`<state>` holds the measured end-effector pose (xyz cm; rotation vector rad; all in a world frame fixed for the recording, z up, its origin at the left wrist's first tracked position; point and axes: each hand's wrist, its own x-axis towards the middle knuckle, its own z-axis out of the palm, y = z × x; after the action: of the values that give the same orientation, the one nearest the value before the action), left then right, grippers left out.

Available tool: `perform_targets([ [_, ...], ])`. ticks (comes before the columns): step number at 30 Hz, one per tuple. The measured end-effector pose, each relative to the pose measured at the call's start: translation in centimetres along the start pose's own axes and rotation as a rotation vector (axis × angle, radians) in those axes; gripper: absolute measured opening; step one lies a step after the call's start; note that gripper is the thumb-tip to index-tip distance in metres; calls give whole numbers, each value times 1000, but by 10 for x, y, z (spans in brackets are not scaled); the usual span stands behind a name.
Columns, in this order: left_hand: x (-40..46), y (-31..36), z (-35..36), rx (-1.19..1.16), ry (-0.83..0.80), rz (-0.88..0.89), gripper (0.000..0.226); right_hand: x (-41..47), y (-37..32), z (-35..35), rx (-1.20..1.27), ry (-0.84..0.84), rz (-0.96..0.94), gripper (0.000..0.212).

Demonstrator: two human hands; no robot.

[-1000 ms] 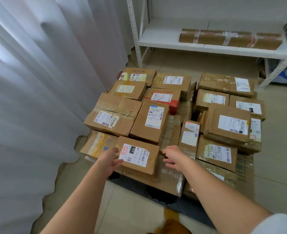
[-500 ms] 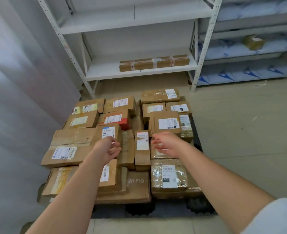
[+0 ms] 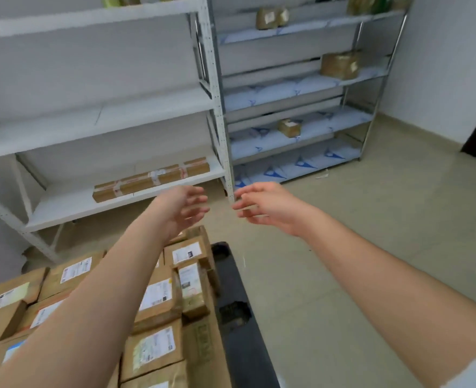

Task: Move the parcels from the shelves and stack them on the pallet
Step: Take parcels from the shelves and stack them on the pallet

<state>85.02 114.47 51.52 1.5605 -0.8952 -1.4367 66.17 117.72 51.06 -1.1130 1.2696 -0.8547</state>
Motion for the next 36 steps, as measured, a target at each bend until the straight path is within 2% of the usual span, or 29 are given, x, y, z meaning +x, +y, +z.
perform_targets([
  [3, 27, 36, 118, 1, -119, 14, 14, 2, -12, -127, -13, 121, -20, 20],
  [6, 46, 65, 223, 48, -267, 21, 14, 8, -29, -236, 43, 338, -43, 18],
  [9, 62, 89, 302, 165, -454, 47, 19, 22, -45, -317, 118, 506, -96, 21],
  [11, 80, 103, 340, 209, -512, 70, 21, 33, -46, -356, 144, 543, -114, 22],
  [18, 182, 149, 425, 170, -452, 72, 16, 120, -47, -445, 103, 468, -56, 20],
  [21, 240, 176, 457, 164, -392, 64, 16, 176, -71, -490, 66, 449, -97, 20],
  [26, 349, 242, 516, 127, -364, 55, 14, 301, -130, -560, 106, 511, -156, 20],
  [32, 450, 334, 595, 92, -321, 101, 14, 403, -189, -632, 13, 363, -169, 16],
  [36, 509, 365, 659, 85, -345, 98, 14, 468, -206, -700, 23, 408, -184, 18],
])
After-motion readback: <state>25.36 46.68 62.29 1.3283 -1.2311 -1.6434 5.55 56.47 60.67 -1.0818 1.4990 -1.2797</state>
